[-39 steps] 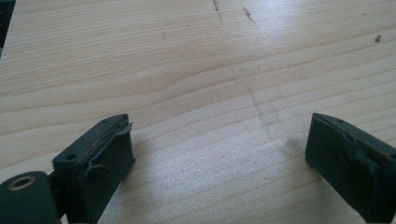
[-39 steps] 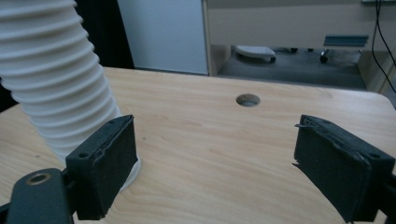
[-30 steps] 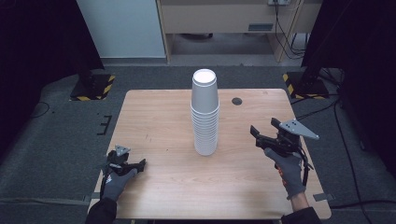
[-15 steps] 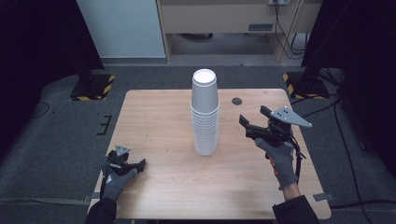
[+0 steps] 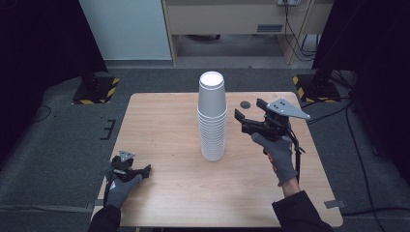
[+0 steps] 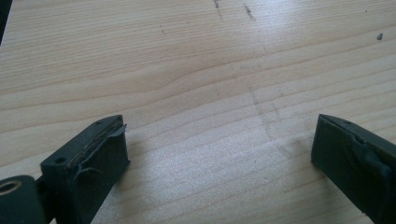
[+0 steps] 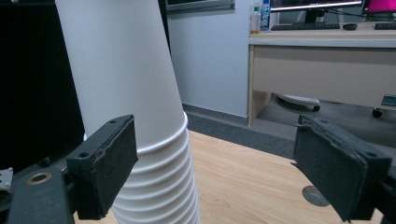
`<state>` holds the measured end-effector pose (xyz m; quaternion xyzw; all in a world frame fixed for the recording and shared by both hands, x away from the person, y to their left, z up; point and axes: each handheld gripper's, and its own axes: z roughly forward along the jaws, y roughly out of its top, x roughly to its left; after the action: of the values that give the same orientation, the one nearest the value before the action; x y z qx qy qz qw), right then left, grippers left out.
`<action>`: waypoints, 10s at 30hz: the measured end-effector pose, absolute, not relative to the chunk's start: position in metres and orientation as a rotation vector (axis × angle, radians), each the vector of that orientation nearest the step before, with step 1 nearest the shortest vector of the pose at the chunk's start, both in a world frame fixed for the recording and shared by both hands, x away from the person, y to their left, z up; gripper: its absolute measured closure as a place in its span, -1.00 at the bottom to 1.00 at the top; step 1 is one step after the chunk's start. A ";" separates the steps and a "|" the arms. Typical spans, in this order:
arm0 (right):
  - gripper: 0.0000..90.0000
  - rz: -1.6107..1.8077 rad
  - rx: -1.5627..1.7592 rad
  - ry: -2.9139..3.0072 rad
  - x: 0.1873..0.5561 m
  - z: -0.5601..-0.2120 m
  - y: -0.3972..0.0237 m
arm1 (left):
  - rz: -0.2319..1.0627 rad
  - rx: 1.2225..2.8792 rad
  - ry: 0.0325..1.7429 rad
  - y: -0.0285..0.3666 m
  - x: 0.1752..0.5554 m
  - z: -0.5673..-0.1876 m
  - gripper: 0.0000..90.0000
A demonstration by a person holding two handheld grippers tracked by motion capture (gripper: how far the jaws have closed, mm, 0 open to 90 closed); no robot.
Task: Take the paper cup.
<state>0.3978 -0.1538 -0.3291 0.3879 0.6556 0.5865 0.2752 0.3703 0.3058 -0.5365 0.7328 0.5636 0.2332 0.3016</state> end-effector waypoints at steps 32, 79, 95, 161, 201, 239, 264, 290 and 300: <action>-0.71 1.626 0.929 1.858 0.421 -0.309 -0.085 | 0.616 1.947 1.493 0.306 0.370 -0.536 -0.95; -0.69 1.597 0.925 1.890 0.438 -0.321 -0.068 | 0.614 1.949 1.491 0.306 0.371 -0.537 -0.95; -0.68 1.640 0.920 1.863 0.437 -0.318 -0.069 | 0.613 1.949 1.490 0.306 0.371 -0.536 -0.95; -0.67 1.780 0.900 1.728 0.432 -0.268 -0.080 | 0.609 1.953 1.485 0.307 0.371 -0.537 -0.96; -0.67 1.795 0.968 1.571 0.394 -0.257 -0.158 | 0.609 1.952 1.484 0.307 0.371 -0.537 -0.96; -0.67 1.762 1.163 1.583 0.371 -0.345 -0.197 | 0.611 1.952 1.488 0.306 0.371 -0.537 -0.96; -0.67 1.837 1.378 1.557 0.360 -0.407 -0.222 | 0.611 1.949 1.494 0.306 0.372 -0.537 -0.99; -0.68 1.944 1.551 1.427 0.357 -0.433 -0.231 | 0.685 1.785 1.308 0.302 0.359 -0.513 -0.63; -0.68 1.993 1.632 1.368 0.357 -0.438 -0.231 | 0.685 1.733 1.212 0.288 0.353 -0.502 -0.61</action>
<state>0.3571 -0.2315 -0.4382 0.5559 0.4662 0.6790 0.1122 0.3530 0.2880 -0.5016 0.6987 0.4888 0.2761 0.4435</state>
